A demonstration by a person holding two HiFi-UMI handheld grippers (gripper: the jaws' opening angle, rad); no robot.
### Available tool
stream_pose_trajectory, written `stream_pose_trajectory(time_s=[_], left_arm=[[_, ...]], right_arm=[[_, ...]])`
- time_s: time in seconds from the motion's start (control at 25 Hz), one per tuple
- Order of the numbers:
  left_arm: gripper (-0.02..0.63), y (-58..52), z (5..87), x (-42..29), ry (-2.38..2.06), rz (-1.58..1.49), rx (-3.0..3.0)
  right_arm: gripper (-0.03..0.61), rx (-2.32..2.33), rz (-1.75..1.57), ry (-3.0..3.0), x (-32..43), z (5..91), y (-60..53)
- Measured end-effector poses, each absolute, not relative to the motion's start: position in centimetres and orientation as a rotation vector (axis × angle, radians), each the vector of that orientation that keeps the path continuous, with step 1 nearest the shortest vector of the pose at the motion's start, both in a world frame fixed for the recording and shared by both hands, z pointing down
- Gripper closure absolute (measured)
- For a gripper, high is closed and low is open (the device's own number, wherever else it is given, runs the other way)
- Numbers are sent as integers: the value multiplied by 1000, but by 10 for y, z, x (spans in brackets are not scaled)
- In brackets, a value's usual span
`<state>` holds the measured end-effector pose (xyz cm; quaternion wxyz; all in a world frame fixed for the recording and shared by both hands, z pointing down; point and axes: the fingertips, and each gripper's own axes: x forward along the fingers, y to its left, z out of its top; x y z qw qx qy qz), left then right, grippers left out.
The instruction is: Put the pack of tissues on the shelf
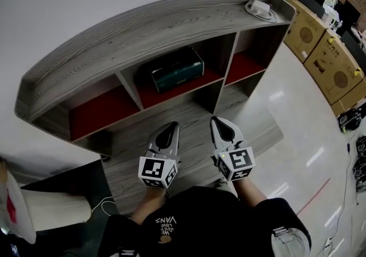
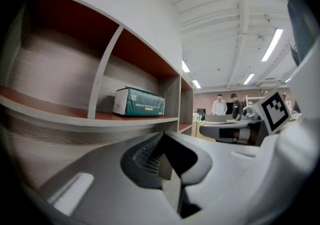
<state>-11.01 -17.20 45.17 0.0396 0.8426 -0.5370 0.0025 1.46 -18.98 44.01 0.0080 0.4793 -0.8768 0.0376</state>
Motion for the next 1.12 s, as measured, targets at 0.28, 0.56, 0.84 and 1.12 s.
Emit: stream_pose_trajectory(time_s=[0.28, 0.56, 0.84, 1.12], left_arm=[[561, -159, 458, -105, -1581, -9, 2626], [561, -147, 462, -96, -1521, -27, 2649], [561, -135, 467, -96, -1510, -19, 2663], [561, -127, 477, -100, -1504, -7, 2653]], right_arm=[[574, 1570, 143, -2696, 27, 453, -170], [574, 1639, 169, -2647, 40, 465, -153], [575, 1660, 189, -2622, 44, 474, -140], [575, 1641, 179, -2607, 40, 478, -134]])
